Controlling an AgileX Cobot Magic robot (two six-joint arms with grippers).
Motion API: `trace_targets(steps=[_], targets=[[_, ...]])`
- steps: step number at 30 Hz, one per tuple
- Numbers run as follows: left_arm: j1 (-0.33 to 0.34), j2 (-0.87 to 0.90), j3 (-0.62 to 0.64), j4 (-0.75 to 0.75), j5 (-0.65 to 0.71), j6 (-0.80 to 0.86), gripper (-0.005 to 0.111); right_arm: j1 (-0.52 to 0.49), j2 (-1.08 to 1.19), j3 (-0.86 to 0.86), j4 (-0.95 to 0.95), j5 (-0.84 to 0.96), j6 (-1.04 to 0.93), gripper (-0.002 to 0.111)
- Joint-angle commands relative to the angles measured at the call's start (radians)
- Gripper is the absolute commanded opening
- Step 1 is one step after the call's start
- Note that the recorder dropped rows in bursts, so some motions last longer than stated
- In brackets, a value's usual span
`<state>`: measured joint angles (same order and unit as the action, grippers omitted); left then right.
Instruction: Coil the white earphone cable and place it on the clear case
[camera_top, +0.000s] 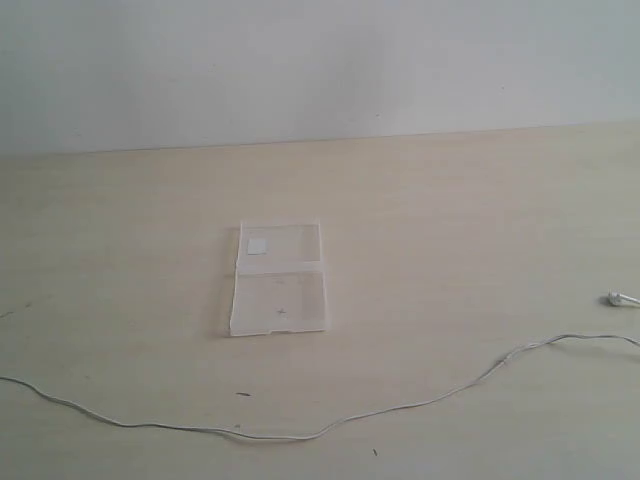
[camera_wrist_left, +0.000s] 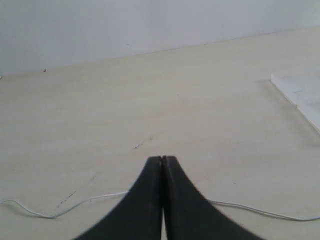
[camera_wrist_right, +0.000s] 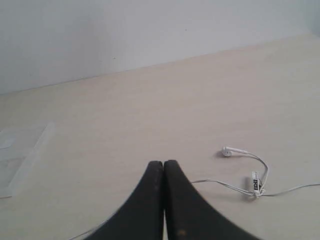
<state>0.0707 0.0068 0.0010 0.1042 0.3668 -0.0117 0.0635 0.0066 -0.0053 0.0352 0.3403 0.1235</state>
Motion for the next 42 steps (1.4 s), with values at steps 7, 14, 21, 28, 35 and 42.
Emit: trace_targets(steps=[7, 14, 21, 28, 35, 42], targets=[[-0.001, -0.007, -0.001, -0.011, -0.006, 0.001, 0.0, -0.005, -0.007, 0.005, -0.041, -0.016, 0.001, 0.0], [-0.001, -0.007, -0.001, -0.011, -0.006, 0.001, 0.0, -0.005, -0.007, 0.005, -0.027, -0.224, 0.001, 0.0], [-0.001, -0.007, -0.001, -0.011, -0.006, 0.001, 0.0, -0.005, -0.007, 0.005, -0.027, -0.412, 0.003, 0.0], [-0.001, -0.007, -0.001, -0.011, -0.006, 0.001, 0.0, -0.005, -0.007, 0.005, -0.011, -0.556, 0.08, 0.0], [-0.001, -0.007, -0.001, -0.011, -0.006, 0.001, 0.0, -0.005, 0.006, -0.288, -0.144, -0.187, -0.021, 0.0], [-0.001, -0.007, -0.001, -0.011, -0.006, 0.001, 0.0, -0.005, 0.268, -0.712, -0.143, 0.24, -0.158, 0.0]])
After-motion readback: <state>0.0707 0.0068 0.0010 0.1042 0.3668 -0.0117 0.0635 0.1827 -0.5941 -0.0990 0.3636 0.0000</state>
